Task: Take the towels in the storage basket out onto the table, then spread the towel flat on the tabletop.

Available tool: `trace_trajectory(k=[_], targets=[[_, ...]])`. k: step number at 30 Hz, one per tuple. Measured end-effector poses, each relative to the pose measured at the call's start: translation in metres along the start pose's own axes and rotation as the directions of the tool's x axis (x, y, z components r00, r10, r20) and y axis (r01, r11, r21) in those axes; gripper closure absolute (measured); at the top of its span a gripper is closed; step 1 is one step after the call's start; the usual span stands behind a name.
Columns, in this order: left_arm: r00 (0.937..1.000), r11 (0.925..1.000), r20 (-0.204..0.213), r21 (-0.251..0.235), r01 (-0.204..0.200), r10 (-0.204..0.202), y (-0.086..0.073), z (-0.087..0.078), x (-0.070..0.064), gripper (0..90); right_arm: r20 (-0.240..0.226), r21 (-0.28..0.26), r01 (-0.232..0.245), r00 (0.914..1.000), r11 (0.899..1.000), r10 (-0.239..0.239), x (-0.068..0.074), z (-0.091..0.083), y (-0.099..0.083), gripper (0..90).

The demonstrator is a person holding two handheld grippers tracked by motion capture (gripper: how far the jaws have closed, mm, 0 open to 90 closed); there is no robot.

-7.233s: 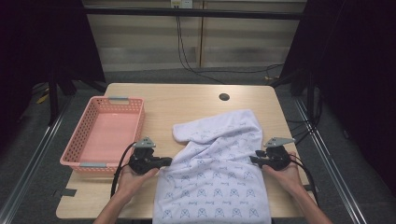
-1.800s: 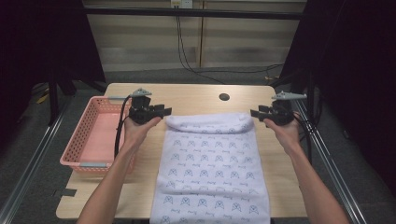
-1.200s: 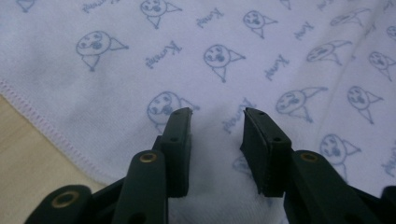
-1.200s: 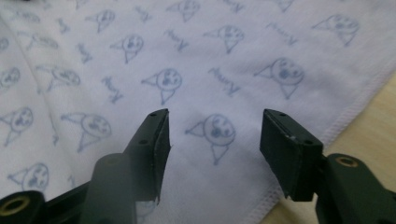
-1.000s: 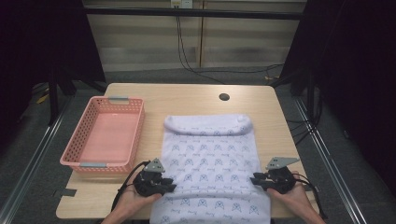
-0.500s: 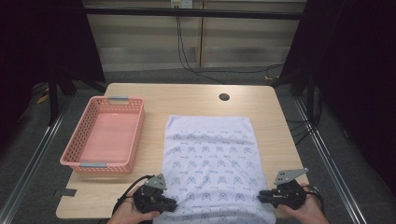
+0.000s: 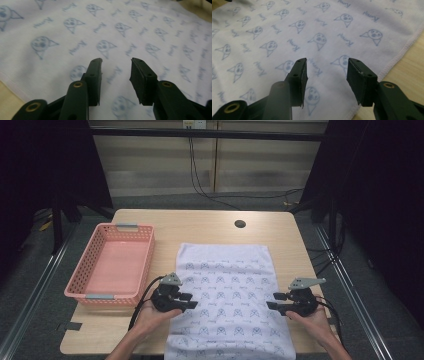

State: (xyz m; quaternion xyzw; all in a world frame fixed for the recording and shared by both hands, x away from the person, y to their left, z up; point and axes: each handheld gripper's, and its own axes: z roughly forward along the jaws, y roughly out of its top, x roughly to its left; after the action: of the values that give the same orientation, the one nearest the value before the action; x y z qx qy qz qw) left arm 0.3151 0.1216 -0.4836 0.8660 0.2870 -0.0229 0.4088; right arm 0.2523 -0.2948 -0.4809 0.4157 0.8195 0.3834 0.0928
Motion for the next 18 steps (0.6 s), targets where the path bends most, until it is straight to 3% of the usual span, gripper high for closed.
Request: trace_trajectory(k=[1, 3, 4, 6, 8, 10, 12, 14, 16, 18], targets=[[0.9998, 0.9999, -0.01, -0.009, 0.014, -0.014, 0.002, 0.003, 0.004, 62.3, 0.008, 0.005, -0.001, 1.0, 1.0, 0.001, -0.002, 0.003, 0.002, 49.9], [1.0, 0.9999, 0.002, -0.016, 0.001, -0.001, 0.006, 0.008, 0.01, 68.9, 0.023, 0.007, -0.006, 0.9997, 1.0, 0.006, -0.007, 0.008, 0.005, 49.9], [0.9991, 0.9999, -0.041, -0.009, -0.01, 0.009, 0.006, 0.009, 0.011, 69.9, 0.031, 0.006, -0.003, 0.9995, 1.0, 0.003, -0.009, 0.011, 0.007, 49.9], [0.9995, 0.9999, -0.029, -0.015, 0.008, -0.009, 0.006, 0.009, 0.018, 67.1, 0.038, 0.004, -0.007, 0.9993, 1.0, 0.007, -0.013, 0.016, 0.01, 50.0], [0.9977, 0.9999, -0.067, 0.015, 0.006, -0.005, 0.003, 0.01, 0.021, 65.7, 0.062, 0.015, 0.004, 0.998, 1.0, -0.005, -0.019, 0.023, 0.013, 50.0], [0.9976, 0.9998, -0.069, 0.019, -0.004, 0.005, -0.003, 0.011, 0.023, 66.1, 0.084, 0.025, -0.003, 0.9965, 1.0, 0.001, -0.021, 0.029, 0.014, 49.8], [0.9977, 0.9997, -0.067, 0.02, 0.013, -0.012, -0.004, 0.009, 0.025, 72.5, 0.097, 0.04, 0.017, 0.9951, 0.999, -0.021, -0.021, 0.033, 0.015, 47.4], [0.9955, 0.9996, -0.094, 0.025, -0.01, 0.013, -0.005, 0.009, 0.022, 77.0, 0.092, 0.045, 0.018, 0.9955, 0.999, -0.022, -0.019, 0.035, 0.014, 47.5], [0.9946, 0.9985, -0.097, 0.043, -0.033, 0.037, -0.005, 0.009, 0.016, 80.2, 0.123, 0.057, 0.045, 0.991, 0.997, -0.052, -0.016, 0.034, 0.013, 55.7], [0.9953, 0.9984, -0.086, 0.037, -0.042, 0.045, -0.008, 0.01, 0.011, 84.4, 0.124, 0.059, 0.044, 0.991, 0.997, -0.051, -0.016, 0.031, 0.011, 65.7]])
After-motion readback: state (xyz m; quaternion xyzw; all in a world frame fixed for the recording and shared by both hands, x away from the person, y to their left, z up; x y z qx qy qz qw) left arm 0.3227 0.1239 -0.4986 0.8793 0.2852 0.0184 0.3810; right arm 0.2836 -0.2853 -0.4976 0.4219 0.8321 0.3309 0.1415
